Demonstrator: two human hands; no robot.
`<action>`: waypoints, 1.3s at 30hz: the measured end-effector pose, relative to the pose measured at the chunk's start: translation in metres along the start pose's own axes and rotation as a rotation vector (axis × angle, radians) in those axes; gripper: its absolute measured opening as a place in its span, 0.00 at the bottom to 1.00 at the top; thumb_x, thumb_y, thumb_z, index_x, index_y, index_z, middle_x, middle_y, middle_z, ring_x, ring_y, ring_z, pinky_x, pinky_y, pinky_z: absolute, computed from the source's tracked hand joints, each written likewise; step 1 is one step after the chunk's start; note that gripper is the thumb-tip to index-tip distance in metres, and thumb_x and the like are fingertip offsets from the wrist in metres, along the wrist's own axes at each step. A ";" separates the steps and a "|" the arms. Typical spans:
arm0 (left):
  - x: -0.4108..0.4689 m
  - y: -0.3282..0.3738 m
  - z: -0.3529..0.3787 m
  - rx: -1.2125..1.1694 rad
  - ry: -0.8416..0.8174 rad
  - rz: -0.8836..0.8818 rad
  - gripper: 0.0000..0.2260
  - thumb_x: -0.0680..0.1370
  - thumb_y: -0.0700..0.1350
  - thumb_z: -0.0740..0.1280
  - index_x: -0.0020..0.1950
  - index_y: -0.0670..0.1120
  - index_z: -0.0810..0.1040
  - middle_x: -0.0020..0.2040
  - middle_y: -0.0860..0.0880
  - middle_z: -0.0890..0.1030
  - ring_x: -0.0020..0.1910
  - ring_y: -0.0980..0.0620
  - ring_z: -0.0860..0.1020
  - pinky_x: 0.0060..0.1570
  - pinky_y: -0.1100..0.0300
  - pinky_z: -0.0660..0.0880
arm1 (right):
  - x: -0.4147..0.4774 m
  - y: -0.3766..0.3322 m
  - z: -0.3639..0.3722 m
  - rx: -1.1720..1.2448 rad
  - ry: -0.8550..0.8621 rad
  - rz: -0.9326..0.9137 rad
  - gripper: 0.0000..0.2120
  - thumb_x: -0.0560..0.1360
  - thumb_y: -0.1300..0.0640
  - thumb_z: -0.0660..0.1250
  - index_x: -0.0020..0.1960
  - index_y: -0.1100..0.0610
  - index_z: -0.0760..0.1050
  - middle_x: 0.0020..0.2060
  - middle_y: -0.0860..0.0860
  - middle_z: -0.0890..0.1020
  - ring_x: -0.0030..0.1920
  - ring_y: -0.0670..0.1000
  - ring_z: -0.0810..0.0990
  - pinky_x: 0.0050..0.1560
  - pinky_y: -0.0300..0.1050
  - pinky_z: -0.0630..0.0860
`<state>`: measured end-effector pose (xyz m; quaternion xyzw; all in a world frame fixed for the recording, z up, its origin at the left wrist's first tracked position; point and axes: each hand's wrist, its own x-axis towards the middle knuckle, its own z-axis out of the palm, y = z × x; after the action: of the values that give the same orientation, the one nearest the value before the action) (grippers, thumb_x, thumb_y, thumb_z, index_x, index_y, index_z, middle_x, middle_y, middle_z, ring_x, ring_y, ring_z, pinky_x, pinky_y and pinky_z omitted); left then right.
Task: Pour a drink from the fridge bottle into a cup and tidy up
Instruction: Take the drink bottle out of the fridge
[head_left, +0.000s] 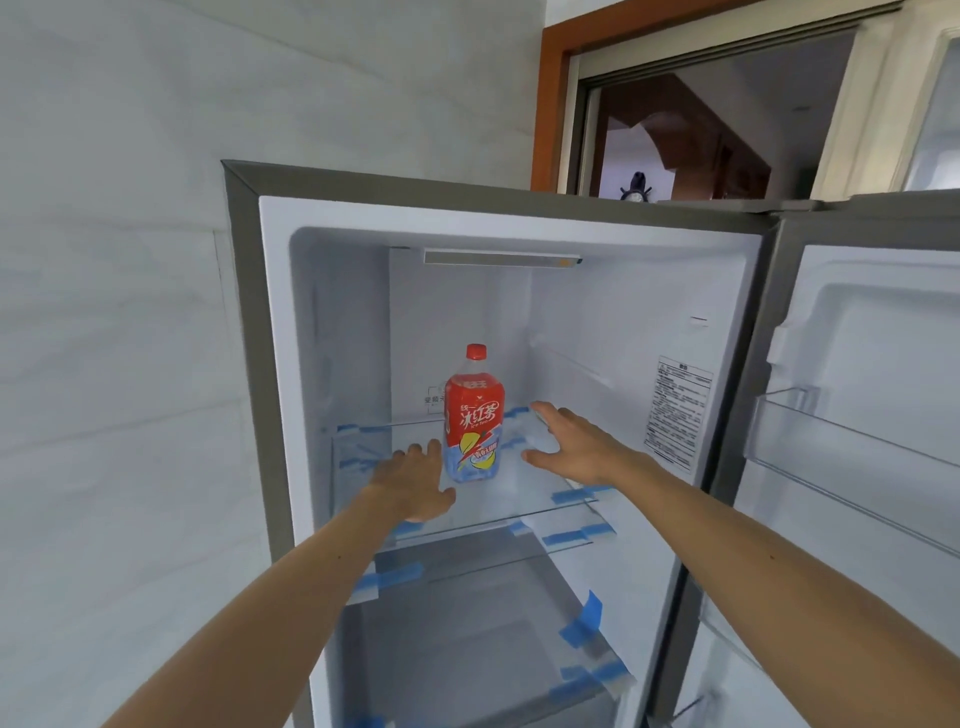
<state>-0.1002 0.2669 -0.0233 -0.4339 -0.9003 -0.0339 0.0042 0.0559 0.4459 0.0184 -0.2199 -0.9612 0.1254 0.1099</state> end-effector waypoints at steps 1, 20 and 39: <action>0.004 -0.001 0.002 -0.001 0.000 -0.005 0.31 0.80 0.59 0.62 0.76 0.44 0.56 0.71 0.40 0.69 0.68 0.41 0.72 0.64 0.47 0.72 | 0.007 -0.001 0.001 0.009 -0.001 -0.005 0.36 0.78 0.42 0.65 0.79 0.51 0.52 0.74 0.57 0.66 0.70 0.58 0.70 0.66 0.54 0.71; 0.072 -0.011 0.006 -0.029 -0.042 -0.197 0.36 0.81 0.59 0.59 0.81 0.44 0.48 0.79 0.39 0.59 0.75 0.39 0.65 0.71 0.45 0.66 | 0.143 0.003 0.026 0.413 -0.058 -0.166 0.44 0.70 0.41 0.75 0.77 0.49 0.54 0.69 0.55 0.72 0.64 0.57 0.78 0.61 0.59 0.78; 0.056 0.018 -0.005 -1.654 -0.044 -0.513 0.27 0.84 0.61 0.47 0.65 0.40 0.70 0.56 0.37 0.78 0.53 0.38 0.78 0.61 0.43 0.73 | 0.096 -0.022 -0.013 0.884 0.160 -0.162 0.33 0.66 0.55 0.80 0.68 0.53 0.70 0.57 0.50 0.81 0.54 0.51 0.83 0.54 0.49 0.81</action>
<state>-0.1218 0.3215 -0.0157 -0.0814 -0.6564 -0.6694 -0.3381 -0.0340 0.4722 0.0521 -0.0848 -0.8178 0.4974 0.2768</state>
